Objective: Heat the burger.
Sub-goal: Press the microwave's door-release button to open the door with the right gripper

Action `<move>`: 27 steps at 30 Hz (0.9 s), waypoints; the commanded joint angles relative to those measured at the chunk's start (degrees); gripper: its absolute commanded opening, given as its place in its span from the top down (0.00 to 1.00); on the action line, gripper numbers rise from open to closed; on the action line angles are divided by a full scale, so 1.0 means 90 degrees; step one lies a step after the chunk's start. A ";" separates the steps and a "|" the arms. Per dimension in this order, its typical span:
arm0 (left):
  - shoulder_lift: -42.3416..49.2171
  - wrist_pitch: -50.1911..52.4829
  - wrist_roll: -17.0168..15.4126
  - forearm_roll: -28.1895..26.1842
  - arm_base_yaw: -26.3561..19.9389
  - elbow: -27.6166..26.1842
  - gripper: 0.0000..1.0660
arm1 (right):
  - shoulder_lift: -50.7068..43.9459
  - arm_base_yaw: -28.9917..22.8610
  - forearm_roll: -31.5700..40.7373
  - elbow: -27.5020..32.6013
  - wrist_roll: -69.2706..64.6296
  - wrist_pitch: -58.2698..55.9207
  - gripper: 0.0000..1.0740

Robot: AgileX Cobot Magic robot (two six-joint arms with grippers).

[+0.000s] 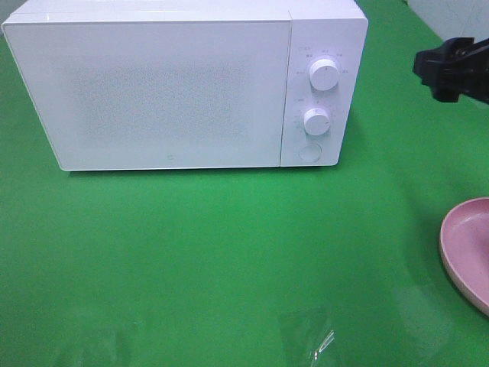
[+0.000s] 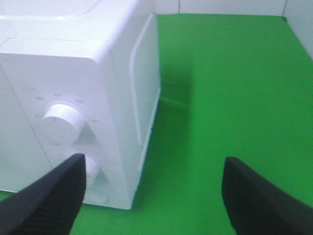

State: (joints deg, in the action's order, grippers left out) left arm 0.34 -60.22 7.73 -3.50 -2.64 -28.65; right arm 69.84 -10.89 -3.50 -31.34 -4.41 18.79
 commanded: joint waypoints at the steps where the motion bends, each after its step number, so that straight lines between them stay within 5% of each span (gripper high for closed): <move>1: 0.0146 0.0076 -0.0025 0.0013 -0.0006 0.0013 0.06 | 0.0146 -0.0255 0.0013 -0.0006 0.0045 0.0325 0.30; 7: 0.0146 0.0076 -0.0025 0.0013 -0.0006 0.0013 0.06 | 0.0560 -0.0796 0.0337 -0.0006 0.0153 0.0624 0.30; 27: 0.0146 0.0076 -0.0025 0.0013 -0.0006 0.0013 0.06 | 0.2502 -0.2890 0.3985 -0.0006 0.2795 0.2795 0.30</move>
State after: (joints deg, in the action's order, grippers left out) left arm 0.34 -60.22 7.73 -3.50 -2.64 -28.65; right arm 92.19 -36.61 30.71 -31.40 19.65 41.88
